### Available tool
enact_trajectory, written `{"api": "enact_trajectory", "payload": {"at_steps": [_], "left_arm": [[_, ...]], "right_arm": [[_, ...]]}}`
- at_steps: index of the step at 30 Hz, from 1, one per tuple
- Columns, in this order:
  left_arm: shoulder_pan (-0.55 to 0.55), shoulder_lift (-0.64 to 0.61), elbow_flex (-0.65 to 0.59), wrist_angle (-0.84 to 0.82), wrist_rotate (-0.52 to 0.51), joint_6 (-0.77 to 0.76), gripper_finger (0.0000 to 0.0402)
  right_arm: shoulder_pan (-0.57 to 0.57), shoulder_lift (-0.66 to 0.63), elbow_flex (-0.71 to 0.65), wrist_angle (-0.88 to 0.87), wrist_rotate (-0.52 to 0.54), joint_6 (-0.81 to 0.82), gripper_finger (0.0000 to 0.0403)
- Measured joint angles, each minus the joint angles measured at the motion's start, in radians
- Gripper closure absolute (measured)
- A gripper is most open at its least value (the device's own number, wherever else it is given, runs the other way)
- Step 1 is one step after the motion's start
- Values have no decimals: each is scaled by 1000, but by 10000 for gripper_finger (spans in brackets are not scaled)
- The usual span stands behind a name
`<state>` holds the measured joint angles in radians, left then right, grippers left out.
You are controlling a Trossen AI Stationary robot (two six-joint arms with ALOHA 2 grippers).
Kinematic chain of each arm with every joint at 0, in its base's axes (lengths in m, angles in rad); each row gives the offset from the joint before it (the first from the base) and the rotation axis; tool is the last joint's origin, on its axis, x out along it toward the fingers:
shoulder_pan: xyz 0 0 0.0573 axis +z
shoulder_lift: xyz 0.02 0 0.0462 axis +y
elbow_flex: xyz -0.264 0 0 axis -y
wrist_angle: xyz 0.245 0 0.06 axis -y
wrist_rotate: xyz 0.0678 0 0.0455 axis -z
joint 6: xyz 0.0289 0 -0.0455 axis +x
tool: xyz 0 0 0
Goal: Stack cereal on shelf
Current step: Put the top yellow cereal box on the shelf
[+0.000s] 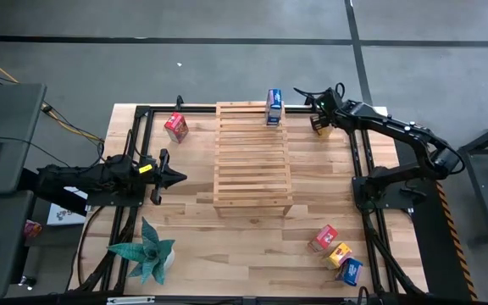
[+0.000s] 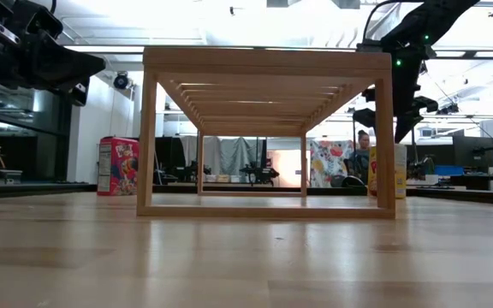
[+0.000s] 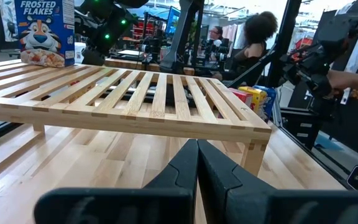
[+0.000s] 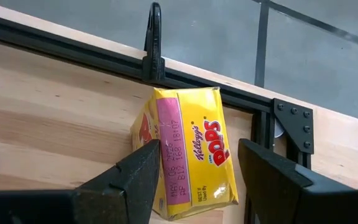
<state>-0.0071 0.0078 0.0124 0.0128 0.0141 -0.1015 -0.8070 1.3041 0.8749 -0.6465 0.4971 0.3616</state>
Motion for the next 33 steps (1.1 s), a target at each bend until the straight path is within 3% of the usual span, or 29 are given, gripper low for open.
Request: {"api": "enact_trajectory", "payload": {"at_steps": [13, 17, 33], "left_arm": [[0, 0, 0, 0, 0, 0, 401], [0, 0, 0, 0, 0, 0, 401], [0, 0, 0, 0, 0, 0, 401]], "right_arm": [[-10, -1, -104, 113, -23, 25, 194], [1, 1, -106, 135, -84, 23, 194], [3, 1, -106, 142, -105, 57, 195]]}}
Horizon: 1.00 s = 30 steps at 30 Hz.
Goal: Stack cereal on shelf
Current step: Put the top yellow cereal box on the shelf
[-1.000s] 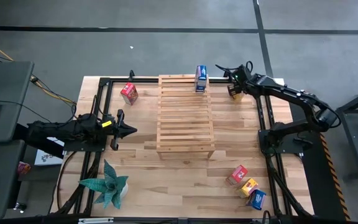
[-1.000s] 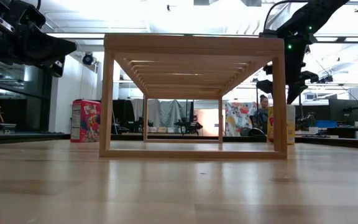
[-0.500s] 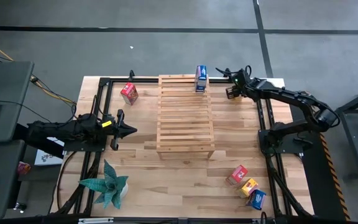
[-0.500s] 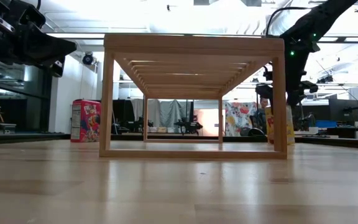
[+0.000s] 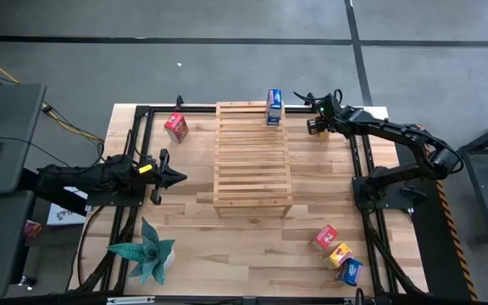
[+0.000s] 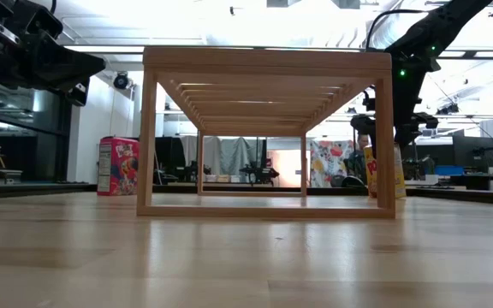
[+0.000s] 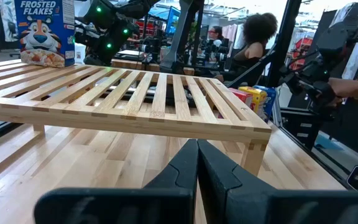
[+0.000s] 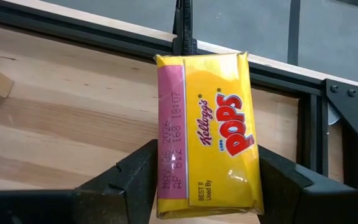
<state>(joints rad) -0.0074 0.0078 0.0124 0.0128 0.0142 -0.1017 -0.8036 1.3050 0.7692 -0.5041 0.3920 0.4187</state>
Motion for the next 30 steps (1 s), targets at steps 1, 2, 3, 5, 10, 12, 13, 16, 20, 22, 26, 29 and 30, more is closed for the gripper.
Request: {"api": "enact_trajectory", "payload": {"at_steps": [1, 2, 3, 5, 10, 12, 13, 16, 20, 22, 26, 29, 30], "left_arm": [[0, 0, 0, 0, 0, 0, 402], [0, 0, 0, 0, 0, 0, 402], [0, 0, 0, 0, 0, 0, 402], [0, 0, 0, 0, 0, 0, 402], [0, 0, 0, 0, 0, 0, 401], [0, 0, 0, 0, 0, 0, 402], [0, 0, 0, 0, 0, 0, 402], [0, 0, 0, 0, 0, 0, 402], [0, 0, 0, 0, 0, 0, 401], [0, 0, 0, 0, 0, 0, 402], [0, 0, 0, 0, 0, 0, 401], [0, 0, 0, 0, 0, 0, 401], [0, 0, 0, 0, 0, 0, 402]], "right_arm": [[0, 0, 0, 0, 1, 0, 197], [0, 0, 0, 0, 6, 0, 201], [0, 0, 0, 0, 12, 0, 207], [0, 0, 0, 0, 16, 0, 224], [0, -1, 0, -1, 16, 0, 271], [0, -6, 1, -11, 16, 2, 279], [0, -14, 1, -23, 13, 3, 280], [1, -58, 30, -137, -54, 17, 276], [53, -142, 150, -419, -108, 62, 269], [114, -183, 233, -561, -108, 106, 269], [284, -245, 415, -767, -105, 235, 270], [436, -266, 534, -810, -106, 340, 270], [486, -267, 565, -811, -105, 370, 270]]}}
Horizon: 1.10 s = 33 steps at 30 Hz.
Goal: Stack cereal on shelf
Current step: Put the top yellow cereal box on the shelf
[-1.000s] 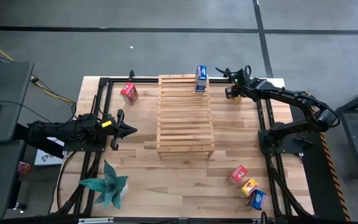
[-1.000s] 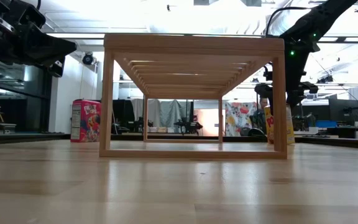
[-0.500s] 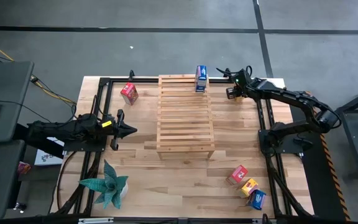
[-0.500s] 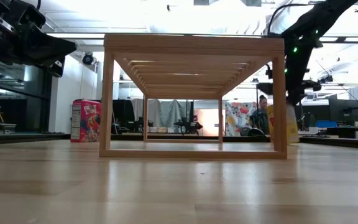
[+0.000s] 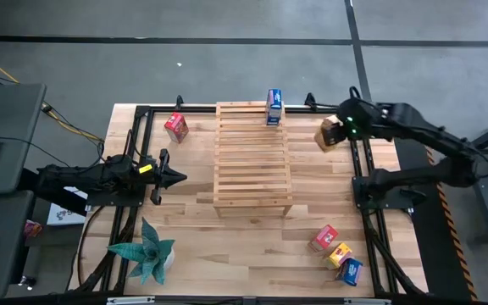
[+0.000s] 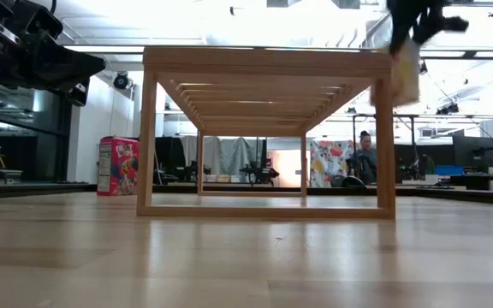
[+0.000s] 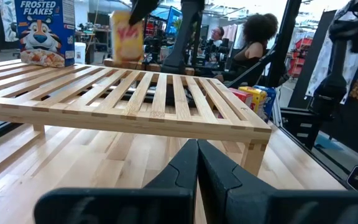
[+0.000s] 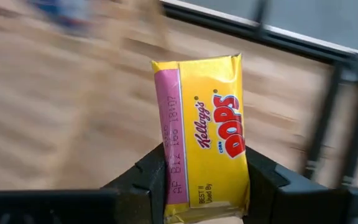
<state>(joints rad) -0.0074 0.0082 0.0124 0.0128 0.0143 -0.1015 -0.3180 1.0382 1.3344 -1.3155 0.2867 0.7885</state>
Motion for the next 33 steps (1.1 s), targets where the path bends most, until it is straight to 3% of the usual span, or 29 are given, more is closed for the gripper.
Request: {"api": "enact_trajectory", "payload": {"at_steps": [7, 12, 19, 26, 33], "left_arm": [[0, 0, 0, 0, 0, 0, 401], [0, 0, 0, 0, 0, 0, 401], [0, 0, 0, 0, 0, 0, 401], [0, 0, 0, 0, 0, 0, 401], [0, 0, 0, 0, 0, 0, 401]], "right_arm": [[347, 64, 93, 126, 117, 128, 270], [472, 196, 144, 201, 266, 152, 270], [460, 416, 358, 107, 435, 154, 269], [393, 601, 552, -97, 431, 180, 269], [329, 679, 577, -110, 399, 161, 269]]}}
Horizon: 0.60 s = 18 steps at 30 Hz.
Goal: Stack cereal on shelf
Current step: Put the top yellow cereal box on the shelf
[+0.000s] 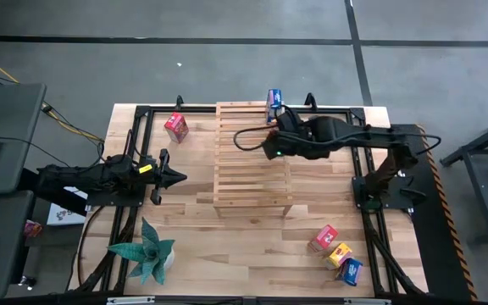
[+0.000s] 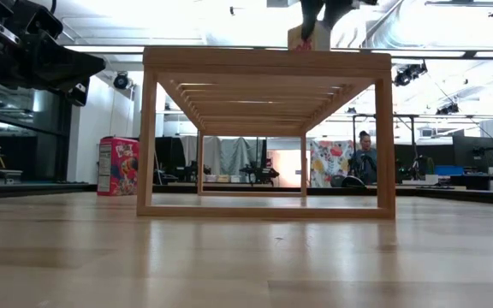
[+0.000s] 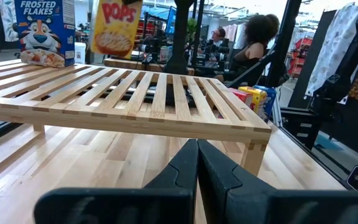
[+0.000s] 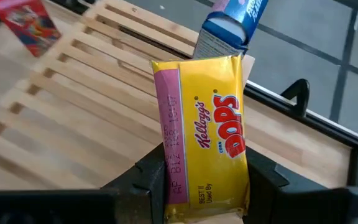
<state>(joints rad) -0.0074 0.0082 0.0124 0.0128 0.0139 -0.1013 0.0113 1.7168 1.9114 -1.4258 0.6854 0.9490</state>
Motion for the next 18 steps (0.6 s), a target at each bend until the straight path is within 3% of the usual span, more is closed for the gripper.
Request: {"api": "enact_trajectory", "payload": {"at_steps": [5, 12, 18], "left_arm": [[0, 0, 0, 0, 0, 0, 401], [0, 0, 0, 0, 0, 0, 402], [0, 0, 0, 0, 0, 0, 402]], "right_arm": [[-43, 13, 0, 0, -101, -29, 269], [-58, 12, 0, 10, -49, 58, 269], [-58, 12, 0, 49, -97, 32, 269]]}}
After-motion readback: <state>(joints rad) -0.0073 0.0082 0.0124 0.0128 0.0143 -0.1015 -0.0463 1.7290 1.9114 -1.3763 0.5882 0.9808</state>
